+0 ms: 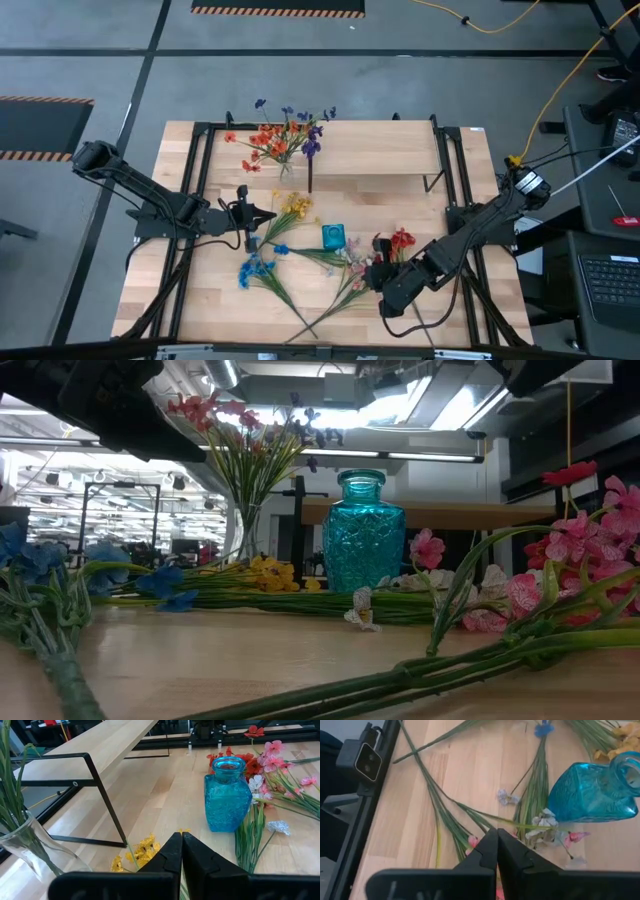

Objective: Pick and place flowers into a vace then onto a shelf
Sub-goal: Put the red flowers into the transparent vase

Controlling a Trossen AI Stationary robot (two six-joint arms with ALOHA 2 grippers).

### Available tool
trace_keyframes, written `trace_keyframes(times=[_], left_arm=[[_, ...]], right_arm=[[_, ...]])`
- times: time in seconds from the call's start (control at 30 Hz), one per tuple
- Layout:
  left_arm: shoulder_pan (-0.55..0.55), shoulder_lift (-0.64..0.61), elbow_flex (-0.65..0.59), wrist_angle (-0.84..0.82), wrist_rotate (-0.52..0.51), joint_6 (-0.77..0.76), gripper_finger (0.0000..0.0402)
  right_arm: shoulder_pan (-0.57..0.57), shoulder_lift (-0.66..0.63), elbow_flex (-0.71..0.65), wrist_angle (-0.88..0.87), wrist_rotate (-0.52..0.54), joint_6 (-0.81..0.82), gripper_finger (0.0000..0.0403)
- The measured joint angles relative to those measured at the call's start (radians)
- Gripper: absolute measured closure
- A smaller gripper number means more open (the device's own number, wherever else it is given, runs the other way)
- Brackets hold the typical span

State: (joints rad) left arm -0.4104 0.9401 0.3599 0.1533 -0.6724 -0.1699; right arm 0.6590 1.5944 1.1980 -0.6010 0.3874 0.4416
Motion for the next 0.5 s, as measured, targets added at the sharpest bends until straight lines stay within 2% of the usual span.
trace_keyframes(times=[0.4,0.5], left_arm=[[0.0,0.0,0.0,0.0,0.0,0.0,0.0397],[0.0,0.0,0.0,0.0,0.0,0.0,0.0397]], right_arm=[[0.0,0.0,0.0,-0.031,0.0,0.003,0.0381],[0.0,-0.001,0.0,-0.078,-0.04,0.043,0.038]])
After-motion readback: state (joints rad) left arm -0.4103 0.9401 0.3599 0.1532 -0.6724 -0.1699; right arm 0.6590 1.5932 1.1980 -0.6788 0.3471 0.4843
